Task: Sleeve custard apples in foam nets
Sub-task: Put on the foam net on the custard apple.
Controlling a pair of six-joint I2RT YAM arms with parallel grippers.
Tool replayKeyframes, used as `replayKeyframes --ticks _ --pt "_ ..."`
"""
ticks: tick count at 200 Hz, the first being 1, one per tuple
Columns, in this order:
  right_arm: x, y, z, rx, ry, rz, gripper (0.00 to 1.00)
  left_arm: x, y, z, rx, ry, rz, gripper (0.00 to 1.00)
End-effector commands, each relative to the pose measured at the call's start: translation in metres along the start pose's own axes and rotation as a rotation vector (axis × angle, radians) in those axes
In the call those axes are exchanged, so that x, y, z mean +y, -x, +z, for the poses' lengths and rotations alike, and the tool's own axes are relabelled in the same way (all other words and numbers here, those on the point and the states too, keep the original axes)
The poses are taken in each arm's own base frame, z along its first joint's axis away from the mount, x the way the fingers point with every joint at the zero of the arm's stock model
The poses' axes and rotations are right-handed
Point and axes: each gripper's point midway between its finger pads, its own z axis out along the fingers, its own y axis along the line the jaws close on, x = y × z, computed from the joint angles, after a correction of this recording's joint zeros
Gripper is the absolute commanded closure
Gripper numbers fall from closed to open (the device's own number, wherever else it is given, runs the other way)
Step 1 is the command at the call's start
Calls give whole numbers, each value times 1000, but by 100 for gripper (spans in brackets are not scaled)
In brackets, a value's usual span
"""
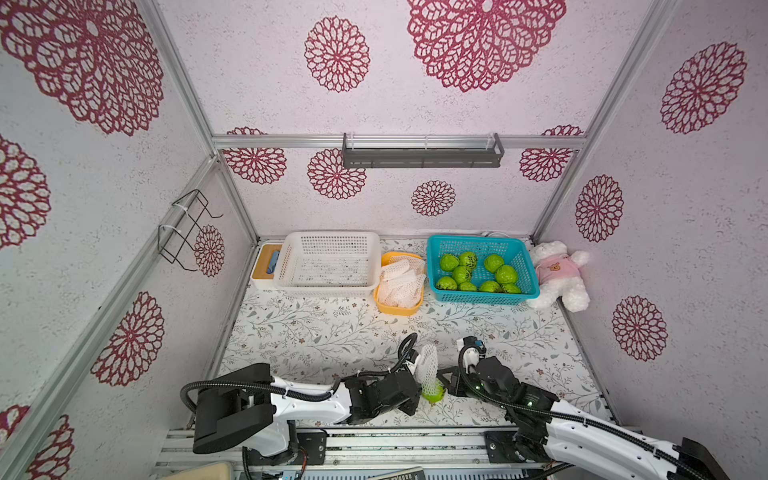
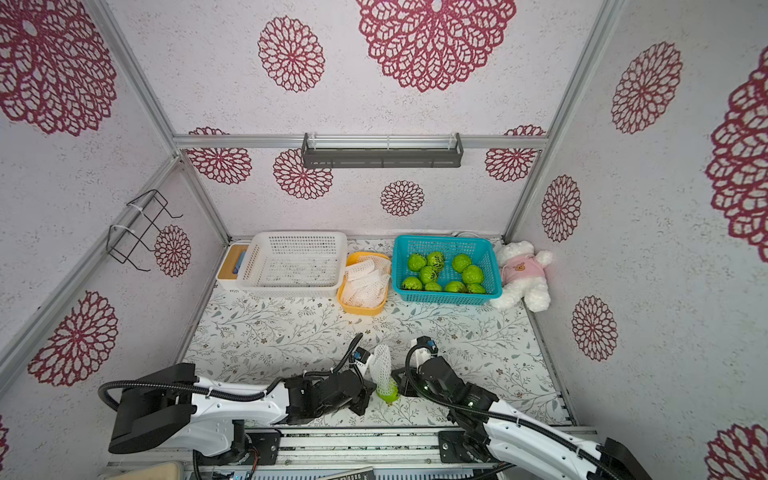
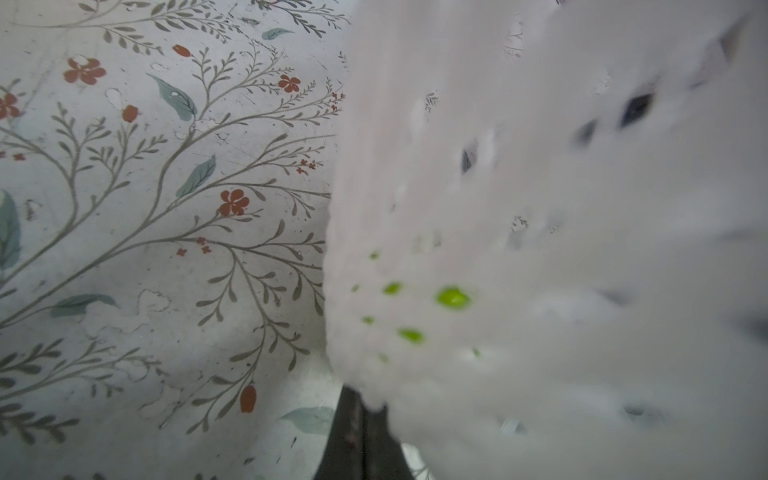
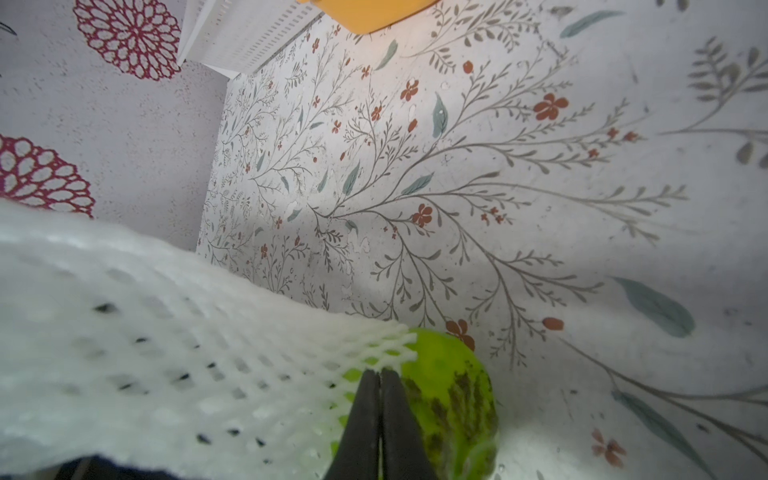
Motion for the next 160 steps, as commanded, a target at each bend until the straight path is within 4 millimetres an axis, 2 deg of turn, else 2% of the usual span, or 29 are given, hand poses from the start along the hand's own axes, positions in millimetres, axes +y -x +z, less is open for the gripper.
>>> replayKeyframes --ticks 1,30,64,160 --pt "-6 2 -2 -12 -25 5 98 -10 2 0 -6 -13 13 100" --pt "-13 5 -5 -26 -51 4 100 -11 3 -1 -9 -12 13 100" --pt "-32 3 -9 -30 -126 8 100 -14 4 -1 -7 -12 23 100" --pt "-68 -4 -17 -50 -241 -14 100 -39 2 5 29 -8 98 100"
